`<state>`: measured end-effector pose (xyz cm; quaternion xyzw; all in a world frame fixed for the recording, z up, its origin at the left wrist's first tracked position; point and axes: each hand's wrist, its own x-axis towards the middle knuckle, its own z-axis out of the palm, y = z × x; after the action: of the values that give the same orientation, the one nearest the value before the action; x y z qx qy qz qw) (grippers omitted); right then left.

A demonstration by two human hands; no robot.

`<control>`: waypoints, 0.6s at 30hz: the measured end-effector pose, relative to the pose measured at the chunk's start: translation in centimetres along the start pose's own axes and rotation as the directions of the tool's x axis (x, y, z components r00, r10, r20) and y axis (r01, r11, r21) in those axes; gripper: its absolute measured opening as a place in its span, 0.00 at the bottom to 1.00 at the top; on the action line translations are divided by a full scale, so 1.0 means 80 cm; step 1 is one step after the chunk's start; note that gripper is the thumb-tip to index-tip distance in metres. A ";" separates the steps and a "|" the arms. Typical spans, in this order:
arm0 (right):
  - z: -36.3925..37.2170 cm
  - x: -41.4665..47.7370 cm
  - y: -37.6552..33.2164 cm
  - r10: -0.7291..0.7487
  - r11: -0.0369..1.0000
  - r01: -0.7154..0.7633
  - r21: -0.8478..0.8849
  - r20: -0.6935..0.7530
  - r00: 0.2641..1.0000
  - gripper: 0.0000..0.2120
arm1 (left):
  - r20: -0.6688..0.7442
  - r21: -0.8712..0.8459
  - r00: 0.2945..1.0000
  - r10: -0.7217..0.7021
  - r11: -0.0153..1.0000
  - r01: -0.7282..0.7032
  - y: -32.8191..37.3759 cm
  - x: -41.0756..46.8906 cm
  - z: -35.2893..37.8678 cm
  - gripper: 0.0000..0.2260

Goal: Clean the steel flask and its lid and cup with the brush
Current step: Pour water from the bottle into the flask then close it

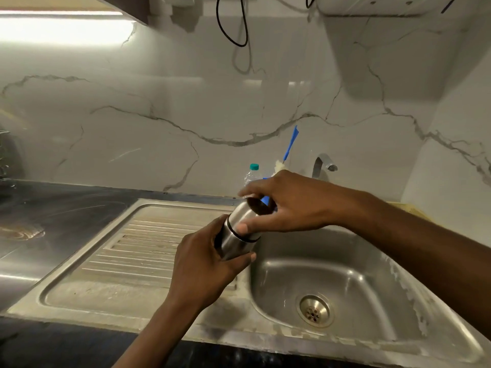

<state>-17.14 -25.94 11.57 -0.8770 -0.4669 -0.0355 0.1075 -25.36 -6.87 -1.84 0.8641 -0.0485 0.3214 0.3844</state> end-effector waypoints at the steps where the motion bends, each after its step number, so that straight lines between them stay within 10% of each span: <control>1: -0.006 -0.002 0.003 -0.060 0.996 0.057 0.064 0.054 0.997 0.26 | -0.004 -0.005 1.000 -0.001 1.000 0.001 0.000 0.001 -0.001 0.27; 7: -0.008 -0.004 -0.004 -0.028 0.999 0.029 0.029 -0.025 0.999 0.20 | -0.016 0.008 1.000 0.011 1.000 -0.010 0.004 0.004 -0.001 0.28; 12: 0.011 0.002 -0.010 0.136 0.959 -0.167 -0.229 -0.146 0.980 0.38 | -0.007 0.046 1.000 0.017 0.999 -0.017 0.002 0.002 0.005 0.31; 18: -0.017 -0.010 0.004 -0.131 0.990 0.124 0.061 0.121 0.984 0.31 | -0.015 -0.010 1.000 0.019 1.000 -0.019 -0.001 0.004 0.001 0.27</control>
<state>-17.27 -27.11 12.74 -0.8427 -0.5286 0.0247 0.0989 -25.02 -6.83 -1.79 0.8592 -0.0556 0.3312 0.3860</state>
